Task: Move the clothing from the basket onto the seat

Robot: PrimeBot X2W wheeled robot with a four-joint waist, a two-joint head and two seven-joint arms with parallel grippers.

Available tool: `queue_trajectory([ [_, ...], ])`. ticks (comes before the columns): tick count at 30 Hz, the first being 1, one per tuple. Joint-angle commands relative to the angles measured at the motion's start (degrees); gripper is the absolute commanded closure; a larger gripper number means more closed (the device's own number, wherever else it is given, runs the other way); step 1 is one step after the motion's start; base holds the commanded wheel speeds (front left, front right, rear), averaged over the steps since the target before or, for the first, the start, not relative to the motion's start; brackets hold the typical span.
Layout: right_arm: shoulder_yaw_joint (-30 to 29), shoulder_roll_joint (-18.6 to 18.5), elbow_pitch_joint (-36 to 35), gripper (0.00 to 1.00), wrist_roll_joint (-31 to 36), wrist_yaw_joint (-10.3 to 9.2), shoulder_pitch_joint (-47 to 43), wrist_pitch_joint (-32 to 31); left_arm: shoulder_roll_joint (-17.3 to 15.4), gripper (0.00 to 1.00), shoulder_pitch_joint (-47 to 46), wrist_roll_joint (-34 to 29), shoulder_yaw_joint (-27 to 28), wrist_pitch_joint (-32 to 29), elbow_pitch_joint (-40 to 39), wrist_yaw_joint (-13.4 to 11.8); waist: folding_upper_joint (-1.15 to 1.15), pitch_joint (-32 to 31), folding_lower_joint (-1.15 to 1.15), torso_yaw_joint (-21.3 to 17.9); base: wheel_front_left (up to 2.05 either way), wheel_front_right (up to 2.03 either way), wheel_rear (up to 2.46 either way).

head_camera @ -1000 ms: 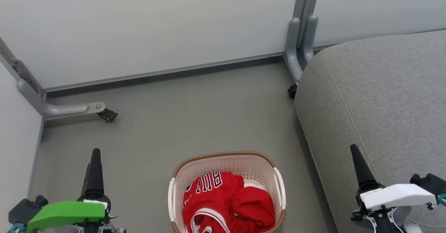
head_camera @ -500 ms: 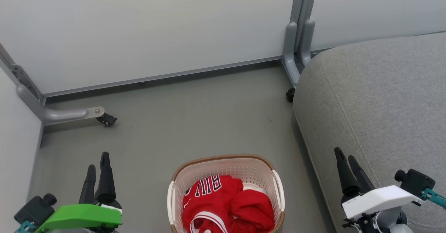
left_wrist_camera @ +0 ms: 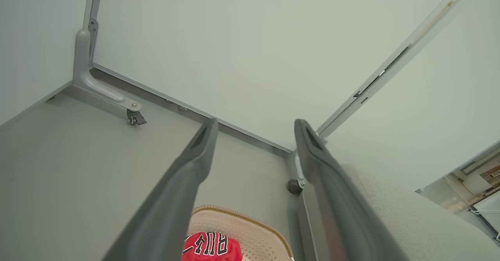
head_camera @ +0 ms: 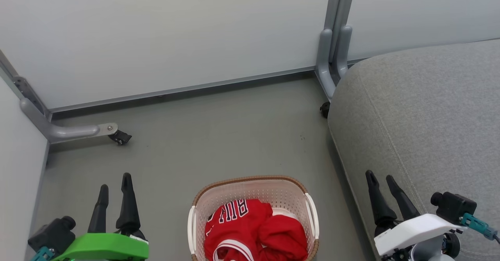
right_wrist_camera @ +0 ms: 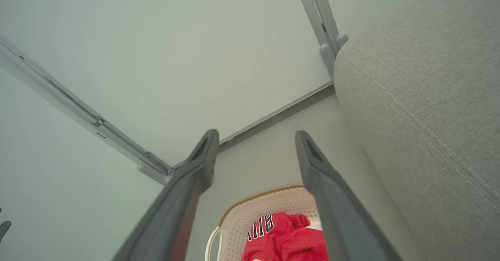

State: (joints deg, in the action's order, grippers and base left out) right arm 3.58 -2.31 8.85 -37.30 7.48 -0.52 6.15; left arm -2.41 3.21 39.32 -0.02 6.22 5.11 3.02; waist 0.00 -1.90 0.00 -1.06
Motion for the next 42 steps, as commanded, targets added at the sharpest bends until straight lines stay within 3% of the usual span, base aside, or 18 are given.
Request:
queue_trajectory([
  [1,0.33,-0.4,-0.94,0.0,2.06,0.02,-0.04,0.76,-0.42,0.0,0.34,-1.88,-0.09,0.63,-1.01,-0.28,0.0,-0.07,0.0,-0.04,0.0,0.0,0.0],
  [42,2.06,-0.61,-3.27,0.0,24.06,0.01,-2.7,6.53,-0.6,0.0,5.05,-24.7,-2.55,6.4,-1.91,-0.64,0.0,-1.96,0.0,-1.33,0.0,0.0,0.0],
])
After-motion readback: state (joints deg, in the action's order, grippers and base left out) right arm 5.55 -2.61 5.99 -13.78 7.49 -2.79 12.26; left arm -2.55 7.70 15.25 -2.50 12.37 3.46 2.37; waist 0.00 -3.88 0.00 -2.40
